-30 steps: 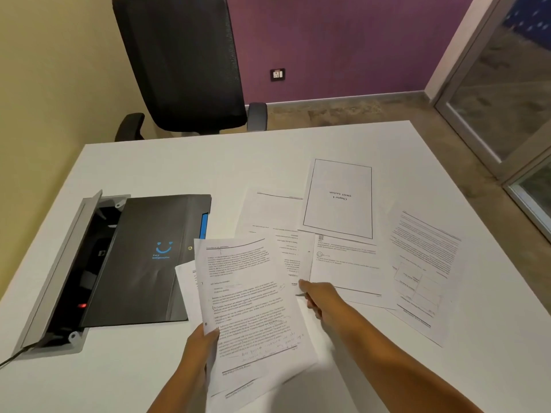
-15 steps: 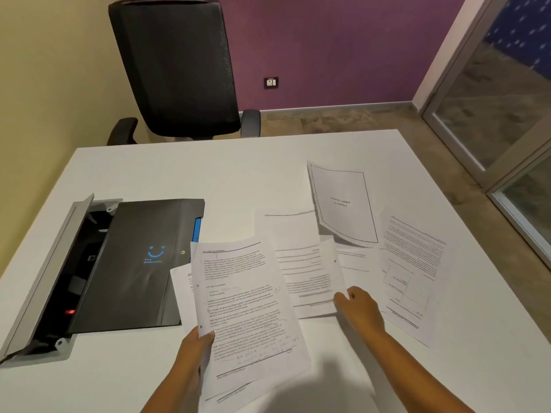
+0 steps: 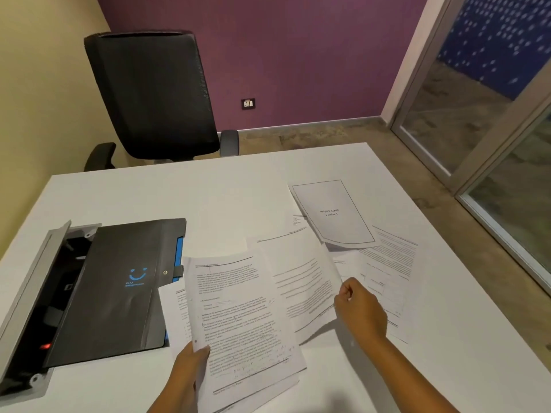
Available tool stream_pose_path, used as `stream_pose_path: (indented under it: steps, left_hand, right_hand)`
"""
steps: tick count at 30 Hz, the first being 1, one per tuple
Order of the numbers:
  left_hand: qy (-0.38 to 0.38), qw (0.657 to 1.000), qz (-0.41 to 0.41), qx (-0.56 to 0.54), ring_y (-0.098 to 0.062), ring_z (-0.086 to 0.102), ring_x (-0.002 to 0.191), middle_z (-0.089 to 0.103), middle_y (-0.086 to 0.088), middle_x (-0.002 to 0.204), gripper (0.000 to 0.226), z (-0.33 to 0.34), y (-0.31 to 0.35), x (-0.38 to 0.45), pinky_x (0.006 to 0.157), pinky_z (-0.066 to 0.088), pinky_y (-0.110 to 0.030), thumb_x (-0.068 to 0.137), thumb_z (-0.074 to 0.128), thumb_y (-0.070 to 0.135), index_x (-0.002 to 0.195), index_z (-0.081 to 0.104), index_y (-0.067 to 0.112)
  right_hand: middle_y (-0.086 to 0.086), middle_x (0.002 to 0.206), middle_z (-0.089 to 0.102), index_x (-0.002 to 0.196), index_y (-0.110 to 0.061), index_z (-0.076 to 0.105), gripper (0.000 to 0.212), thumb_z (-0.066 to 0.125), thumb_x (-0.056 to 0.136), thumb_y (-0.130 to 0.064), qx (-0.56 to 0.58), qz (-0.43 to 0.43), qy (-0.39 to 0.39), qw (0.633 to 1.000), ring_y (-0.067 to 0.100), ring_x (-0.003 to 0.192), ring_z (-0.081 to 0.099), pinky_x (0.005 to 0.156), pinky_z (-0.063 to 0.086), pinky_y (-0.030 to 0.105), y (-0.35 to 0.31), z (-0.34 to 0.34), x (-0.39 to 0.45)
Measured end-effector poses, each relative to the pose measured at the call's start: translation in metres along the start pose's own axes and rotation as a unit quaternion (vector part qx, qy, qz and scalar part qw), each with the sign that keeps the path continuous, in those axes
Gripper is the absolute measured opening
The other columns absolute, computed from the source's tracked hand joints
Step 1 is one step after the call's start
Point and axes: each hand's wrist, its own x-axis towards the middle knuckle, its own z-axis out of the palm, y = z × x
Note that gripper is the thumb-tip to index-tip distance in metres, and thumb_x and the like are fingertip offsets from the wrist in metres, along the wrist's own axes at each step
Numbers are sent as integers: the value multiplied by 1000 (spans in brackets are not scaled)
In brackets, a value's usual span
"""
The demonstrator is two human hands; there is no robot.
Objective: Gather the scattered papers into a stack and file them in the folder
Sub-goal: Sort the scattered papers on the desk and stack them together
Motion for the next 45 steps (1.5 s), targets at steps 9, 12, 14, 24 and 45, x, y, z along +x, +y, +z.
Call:
stream_pose_path:
  steps: [9,12,14,24,45]
  left_hand:
    - [28,998,-48,-13,-40,50,114,48,-24,135,45,8,4,-6,107,33,-56,93,46,3,137,37,0]
    - [8,999,-51,-6,-40,51,110,50,-23,132,43,12,6,-13,103,37,-53,93,46,4,135,40,2]
    - [-13,998,-52,-19,-37,54,99,55,-21,123,42,14,7,-18,98,38,-52,93,45,4,134,39,2]
    - [-50,997,-8,-57,-29,59,86,63,-9,97,36,22,16,-21,71,48,-41,95,45,20,129,45,10]
    - [3,999,6,39,-40,46,122,44,-21,139,54,27,13,-8,106,35,-53,89,52,1,140,32,4]
  right_hand:
    - [-10,80,61,84,-29,49,5,50,88,-28,-103,-150,-98,978,10,56,49,49,34,24,-58,-89,-13]
    - [-12,81,56,86,-35,51,10,56,85,-27,-47,-209,-109,971,7,58,50,51,37,22,-80,-114,-19]
    - [-12,81,56,85,-35,54,13,58,84,-23,27,-239,-87,967,6,57,49,53,40,22,-93,-125,-22]
    - [-5,76,57,77,-21,60,26,53,84,3,409,-186,5,893,3,55,48,54,45,13,-107,-110,-22]
    - [-10,96,58,115,-18,52,31,58,87,-8,136,3,-304,943,5,80,58,62,46,8,14,58,-35]
